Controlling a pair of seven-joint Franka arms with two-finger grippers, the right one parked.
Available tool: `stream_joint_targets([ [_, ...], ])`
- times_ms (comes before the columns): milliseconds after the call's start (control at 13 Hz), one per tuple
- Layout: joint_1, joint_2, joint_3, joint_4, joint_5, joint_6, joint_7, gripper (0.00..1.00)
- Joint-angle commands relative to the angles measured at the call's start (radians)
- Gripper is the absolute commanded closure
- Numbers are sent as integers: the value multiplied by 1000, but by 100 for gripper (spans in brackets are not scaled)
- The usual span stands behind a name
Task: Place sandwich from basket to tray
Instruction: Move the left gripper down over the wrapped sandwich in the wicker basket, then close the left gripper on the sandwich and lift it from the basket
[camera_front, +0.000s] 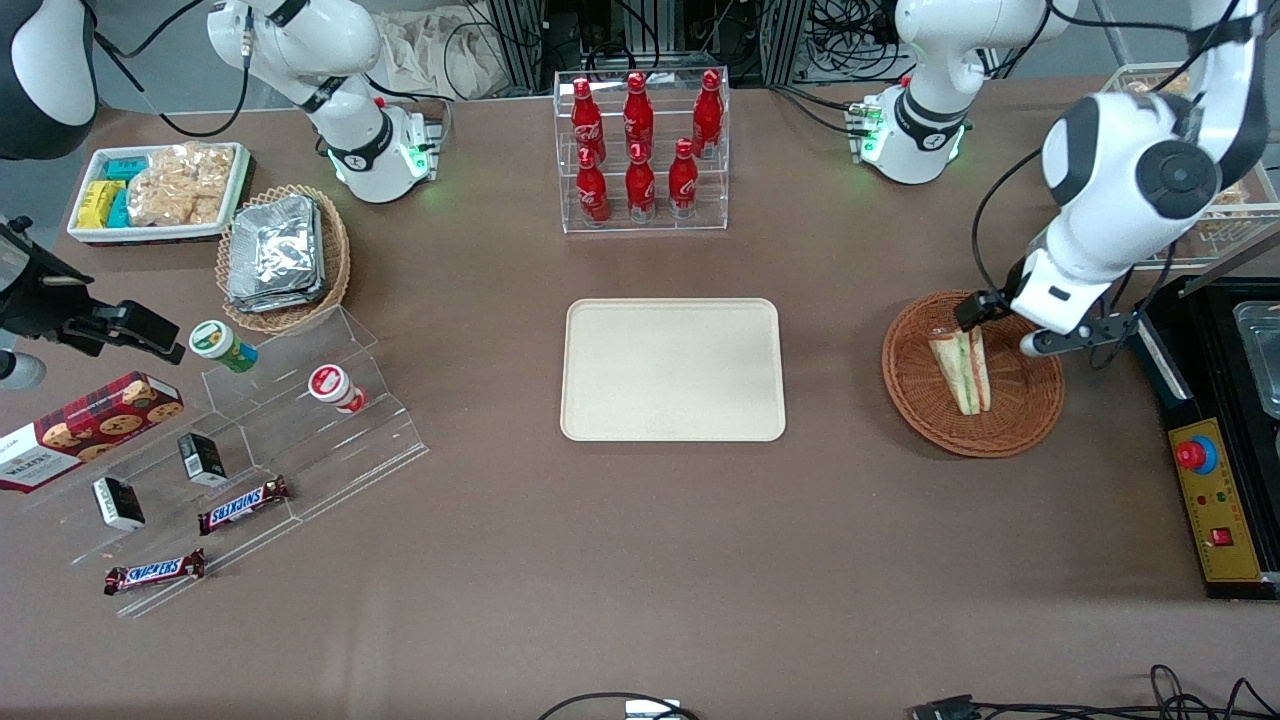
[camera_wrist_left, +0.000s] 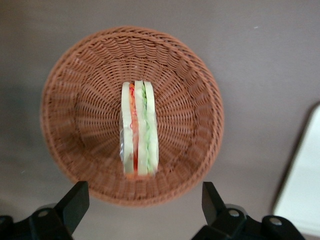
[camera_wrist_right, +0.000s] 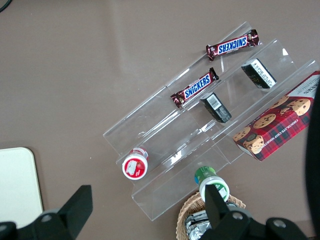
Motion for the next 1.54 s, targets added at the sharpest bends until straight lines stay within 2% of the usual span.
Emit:
stream_joint_targets([
  [0, 3, 117, 24, -56, 32, 201, -19, 0],
  [231, 3, 235, 35, -65, 55, 308, -16, 0],
  [538, 3, 284, 50, -67, 75, 341, -19, 3],
  [615, 3, 283, 50, -67, 77, 341, -19, 22],
  [692, 3, 281, 50, -67, 75, 341, -19, 78],
  [769, 3, 281, 50, -67, 75, 341, -19, 100],
  [1231, 3, 243, 50, -67, 77, 309, -30, 100],
  [1462, -6, 66, 47, -53, 75, 94, -40, 100],
])
